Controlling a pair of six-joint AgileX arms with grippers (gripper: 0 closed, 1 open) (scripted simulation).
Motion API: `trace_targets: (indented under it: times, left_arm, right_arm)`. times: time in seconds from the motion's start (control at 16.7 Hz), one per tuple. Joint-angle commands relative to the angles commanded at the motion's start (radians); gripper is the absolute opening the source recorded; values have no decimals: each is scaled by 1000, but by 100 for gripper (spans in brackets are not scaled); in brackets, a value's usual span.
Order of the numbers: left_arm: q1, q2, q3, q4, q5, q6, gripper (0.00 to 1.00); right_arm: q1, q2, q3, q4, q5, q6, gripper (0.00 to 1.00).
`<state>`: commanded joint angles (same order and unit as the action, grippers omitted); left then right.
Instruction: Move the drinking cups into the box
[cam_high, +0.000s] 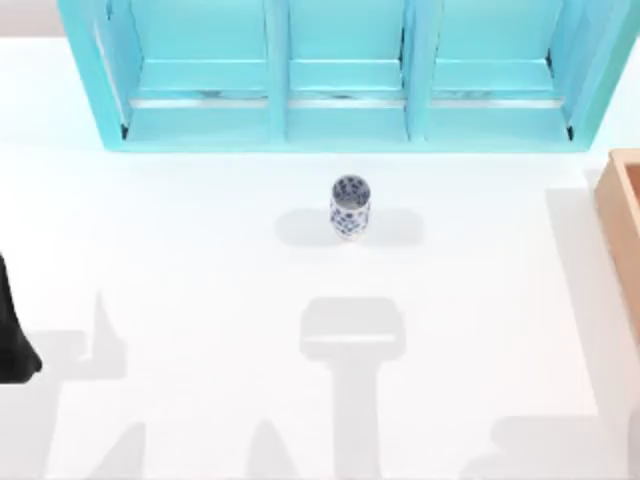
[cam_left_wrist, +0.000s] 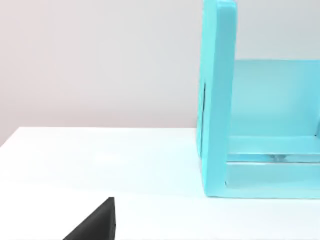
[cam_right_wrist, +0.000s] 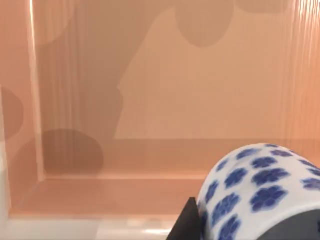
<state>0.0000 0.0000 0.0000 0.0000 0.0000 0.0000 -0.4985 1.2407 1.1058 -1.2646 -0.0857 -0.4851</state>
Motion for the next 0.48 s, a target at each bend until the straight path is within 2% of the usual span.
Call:
trace_targets:
  times: [0.18,0.48]
  left_arm:
    - [0,0,0,0,0,0,100]
    - [0,0,0,0,0,0,100]
  right_arm:
    - [2,5,-39,41,0,5,0]
    - [16,27,-193,230,1,19,0]
